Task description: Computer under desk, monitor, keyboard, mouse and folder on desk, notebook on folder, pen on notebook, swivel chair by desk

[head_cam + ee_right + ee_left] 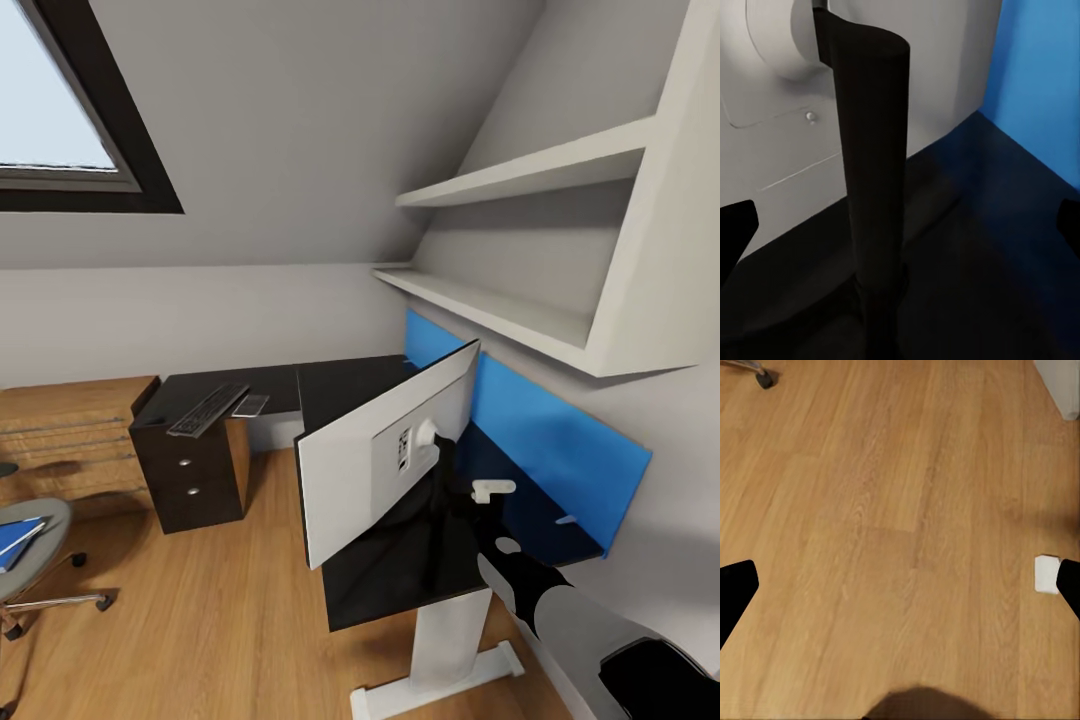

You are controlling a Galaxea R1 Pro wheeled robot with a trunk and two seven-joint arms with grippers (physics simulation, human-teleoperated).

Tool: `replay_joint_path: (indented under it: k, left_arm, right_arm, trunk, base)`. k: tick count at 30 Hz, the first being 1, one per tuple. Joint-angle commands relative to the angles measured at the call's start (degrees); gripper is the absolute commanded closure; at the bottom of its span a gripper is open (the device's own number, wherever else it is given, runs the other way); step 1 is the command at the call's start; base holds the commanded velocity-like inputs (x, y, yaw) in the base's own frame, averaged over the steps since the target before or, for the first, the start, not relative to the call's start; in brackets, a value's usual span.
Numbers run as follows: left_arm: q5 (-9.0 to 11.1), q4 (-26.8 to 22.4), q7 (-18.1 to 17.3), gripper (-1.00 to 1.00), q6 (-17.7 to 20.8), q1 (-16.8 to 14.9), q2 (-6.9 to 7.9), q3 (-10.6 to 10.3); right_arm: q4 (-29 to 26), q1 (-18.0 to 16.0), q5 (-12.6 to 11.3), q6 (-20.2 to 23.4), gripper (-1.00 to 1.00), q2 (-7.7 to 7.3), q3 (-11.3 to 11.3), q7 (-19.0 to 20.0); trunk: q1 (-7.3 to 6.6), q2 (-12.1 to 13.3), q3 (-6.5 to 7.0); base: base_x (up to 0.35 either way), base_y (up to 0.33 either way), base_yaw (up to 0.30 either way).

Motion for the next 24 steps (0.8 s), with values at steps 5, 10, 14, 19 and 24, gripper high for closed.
replay_joint_path:
  k: [5,10,14,19,24]
  left_arm:
    - [0.58,-0.43,0.25,-1.0,-0.22,-0.02,0.04,-0.29]
    - [0.58,-0.47,0.26,-1.0,-0.21,-0.02,0.04,-0.29]
    - [0.6,-0.46,0.27,-1.0,-0.21,-0.02,0.04,-0.29]
    - [0.6,-0.43,0.23,-1.0,-0.16,-0.02,0.06,-0.3]
    - [0.57,-0.44,0.15,-1.0,-0.13,-0.02,0.09,-0.35]
  right_arm:
    - [0.07,-0.04,-0.26,-0.09,-1.0,-0.03,0.51,-0.34]
    - [0.08,-0.05,-0.24,-0.09,-1.0,-0.02,0.51,-0.34]
    - [0.08,-0.09,-0.24,-0.08,-1.0,0.05,0.51,-0.34]
    - [0.08,-0.09,-0.24,-0.08,-1.0,0.05,0.51,-0.34]
    - [0.08,-0.09,-0.24,-0.08,-1.0,-0.01,0.51,-0.34]
  trunk:
    - [1.13,-2.12,-1.0]
    - [2.23,-4.13,-1.9]
    - [3.11,-5.73,-2.62]
    - [4.21,-7.74,-3.52]
    - [5.3,-9.74,-4.42]
  base:
    - [0.0,0.0,0.0]
    - [0.0,0.0,0.0]
    - [0.0,0.0,0.0]
    - [0.0,0.0,0.0]
    - [0.0,0.0,0.0]
